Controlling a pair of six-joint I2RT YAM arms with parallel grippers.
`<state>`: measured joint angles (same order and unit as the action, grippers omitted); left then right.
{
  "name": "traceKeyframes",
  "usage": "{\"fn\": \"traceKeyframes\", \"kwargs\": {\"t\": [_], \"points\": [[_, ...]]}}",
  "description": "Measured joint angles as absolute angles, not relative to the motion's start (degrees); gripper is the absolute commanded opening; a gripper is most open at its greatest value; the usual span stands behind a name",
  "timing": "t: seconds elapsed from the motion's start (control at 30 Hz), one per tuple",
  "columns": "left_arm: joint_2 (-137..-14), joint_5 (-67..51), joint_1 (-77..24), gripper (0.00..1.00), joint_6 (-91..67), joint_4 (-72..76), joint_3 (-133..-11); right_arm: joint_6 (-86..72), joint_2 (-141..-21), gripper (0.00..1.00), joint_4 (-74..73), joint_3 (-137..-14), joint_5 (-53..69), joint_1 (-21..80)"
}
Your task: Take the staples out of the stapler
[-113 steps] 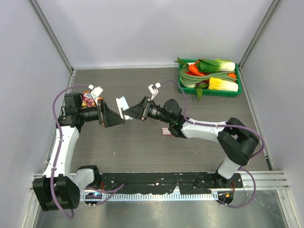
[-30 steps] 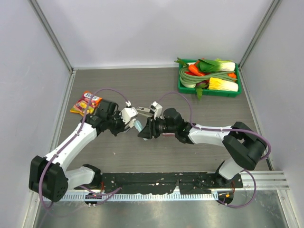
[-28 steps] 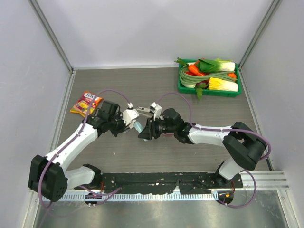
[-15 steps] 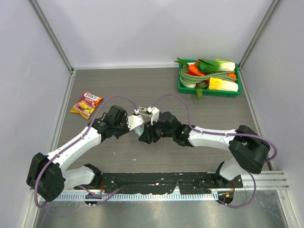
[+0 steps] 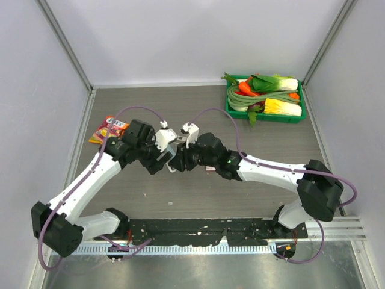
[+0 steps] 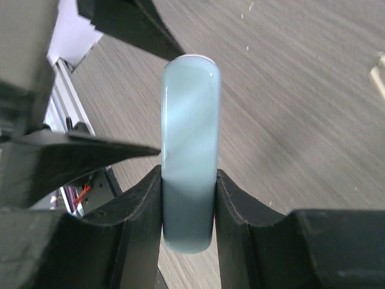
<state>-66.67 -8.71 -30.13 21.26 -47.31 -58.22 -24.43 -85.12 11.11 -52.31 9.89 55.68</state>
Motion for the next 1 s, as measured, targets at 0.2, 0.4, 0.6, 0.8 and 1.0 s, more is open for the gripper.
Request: {"fn": "traceKeyframes", "kwargs": {"t": [0.2,0.4,0.6,0.8,1.0], "points": [[-60.05,-12.73,-22.33,1.00,16.88,-52.18,-62.96,-22.44,-91.22,0.10,6.59,-61.58,9.52,55.27],[-57.98,-18.65,-4.32,1.00,13.23,-55.44,-67.16,-19.20,-103.59,0.10,-0.91,-72.62,8.56,55.07],[-61.36,-25.21,9.89,1.00,12.34,-56.29,-69.19,-14.41,-119.72,0.12,-12.97,-88.73,2.90,55.72],[-61.06,-28.58,10.15,1.00,11.86,-57.23,-67.88,-11.05,-129.60,0.17,-22.22,-102.59,-2.02,57.58],[-59.11,-29.89,10.20,1.00,10.20,-57.12,-67.24,-10.70,-132.62,0.46,-25.61,-108.66,-2.85,58.39]]}}
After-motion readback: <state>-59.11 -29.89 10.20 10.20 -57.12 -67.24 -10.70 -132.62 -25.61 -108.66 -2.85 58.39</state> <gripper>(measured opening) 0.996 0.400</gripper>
